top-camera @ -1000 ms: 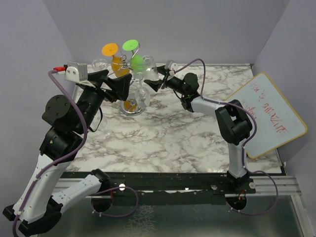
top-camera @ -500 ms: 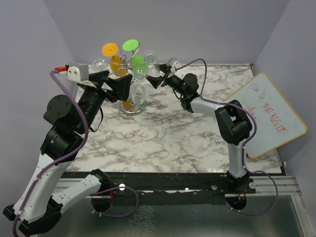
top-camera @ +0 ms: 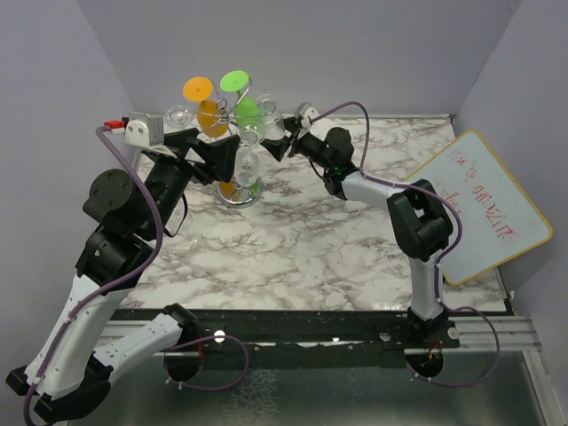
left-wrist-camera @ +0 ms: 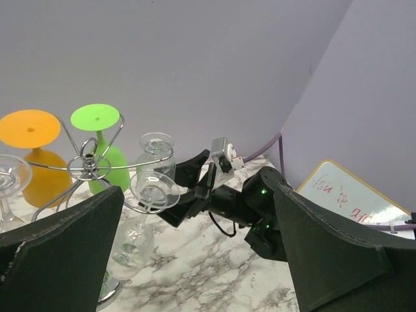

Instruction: Place the wine glass upside down on the wine glass rack

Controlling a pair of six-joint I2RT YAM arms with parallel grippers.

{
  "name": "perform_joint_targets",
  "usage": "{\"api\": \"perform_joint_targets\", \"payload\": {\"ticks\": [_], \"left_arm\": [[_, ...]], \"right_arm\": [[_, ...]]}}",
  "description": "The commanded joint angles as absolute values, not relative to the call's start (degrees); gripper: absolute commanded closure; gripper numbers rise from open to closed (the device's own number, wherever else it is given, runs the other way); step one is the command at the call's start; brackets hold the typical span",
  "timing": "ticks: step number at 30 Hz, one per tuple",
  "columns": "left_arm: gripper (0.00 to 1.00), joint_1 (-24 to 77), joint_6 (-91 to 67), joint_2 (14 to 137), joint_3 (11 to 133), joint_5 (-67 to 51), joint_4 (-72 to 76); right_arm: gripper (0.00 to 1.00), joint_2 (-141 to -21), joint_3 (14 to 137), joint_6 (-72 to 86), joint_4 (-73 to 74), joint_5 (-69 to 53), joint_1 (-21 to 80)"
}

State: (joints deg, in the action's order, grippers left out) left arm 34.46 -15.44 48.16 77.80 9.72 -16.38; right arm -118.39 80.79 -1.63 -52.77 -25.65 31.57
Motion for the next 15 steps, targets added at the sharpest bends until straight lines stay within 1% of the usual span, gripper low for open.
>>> {"api": "perform_joint_targets", "payload": {"ticks": [1, 3, 5, 10, 15], "left_arm": [[0.01, 34.2, -15.6, 47.4, 76.9, 10.4, -16.1], [0.01, 34.2, -15.6, 47.3, 76.6, 10.6, -16.0], [0.01, 34.2, -15.5, 47.3, 76.3, 10.6, -16.2], [0.01, 34.2, -14.3, 47.5, 77.2, 10.5, -17.9], [0.01, 34.2, -13.3, 47.1, 77.5, 11.4, -19.8]], "right_arm": [[0.63, -117.5, 83.7, -2.5, -51.0, -28.1, 31.5], [0.55, -116.9, 82.9, -2.5, -51.1, -28.8, 31.5], [0.49, -116.2, 81.7, -2.6, -51.7, -28.8, 31.5], [0.42, -114.1, 78.9, -2.2, -52.9, -28.8, 31.5], [0.29, -112.3, 76.8, -1.7, -53.6, -28.9, 31.5]]}}
